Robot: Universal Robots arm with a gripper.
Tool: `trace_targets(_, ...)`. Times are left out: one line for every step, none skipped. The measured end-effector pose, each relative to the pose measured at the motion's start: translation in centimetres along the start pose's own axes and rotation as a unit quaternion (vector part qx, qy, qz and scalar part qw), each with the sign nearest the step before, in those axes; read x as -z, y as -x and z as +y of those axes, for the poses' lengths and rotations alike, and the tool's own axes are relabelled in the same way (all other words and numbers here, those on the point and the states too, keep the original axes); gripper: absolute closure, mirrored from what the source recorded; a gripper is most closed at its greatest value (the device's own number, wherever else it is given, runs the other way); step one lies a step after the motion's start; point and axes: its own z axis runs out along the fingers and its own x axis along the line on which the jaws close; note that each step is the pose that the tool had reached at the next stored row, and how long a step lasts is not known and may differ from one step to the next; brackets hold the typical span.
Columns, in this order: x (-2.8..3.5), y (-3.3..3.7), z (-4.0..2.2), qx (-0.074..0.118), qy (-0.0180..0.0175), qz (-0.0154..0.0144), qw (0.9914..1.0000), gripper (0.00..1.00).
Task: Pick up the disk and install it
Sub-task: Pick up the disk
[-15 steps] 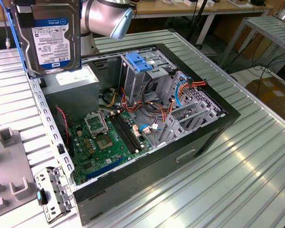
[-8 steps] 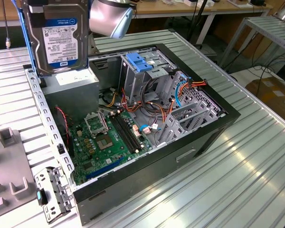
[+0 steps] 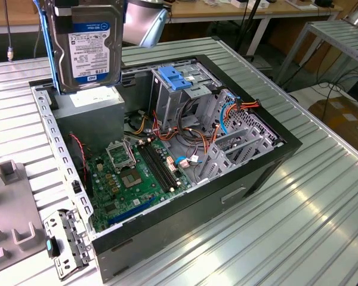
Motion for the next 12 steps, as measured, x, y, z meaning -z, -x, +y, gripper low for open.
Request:
trace_targets(0.00,0.00,-0.34,0.000,0.0000,0.0000,1.00000,0.63)
trace_targets(-0.01,0.00,-0.70,0.000,0.0000,0.0000,1.00000,0.63)
trace_targets(-0.01,0.00,-1.05,0.000,0.0000,0.0000,1.00000,0.63)
trace_targets(-0.03,0.00,-1.64,-0.001,0.0000,0.0000,1.00000,0.63)
trace_targets(-0.04,0.00,-2.14,-0.001,0.0000,0.0000,1.00000,0.63)
trace_targets(-0.06,0.01,-2.99,-0.001,0.0001,0.0000,1.00000,0.63)
trace_targets(-0.10,0.00,-3.79,-0.001,0.0001,0.0000,1.00000,0.63)
trace_targets(-0.13,0.00,-4.35,-0.001,0.0001,0.0000,1.00000,0.63)
trace_targets(-0.17,0.00,-4.91,-0.001,0.0001,0.0000,1.00000,0.63)
trace_targets(-0.18,0.00,-5.05,-0.001,0.0001,0.0000,1.00000,0.63)
trace_targets(-0.20,-0.01,-5.11,-0.001,0.0001,0.0000,1.00000,0.63)
trace_targets(-0.21,-0.01,-5.21,-0.001,0.0001,0.0000,1.00000,0.63)
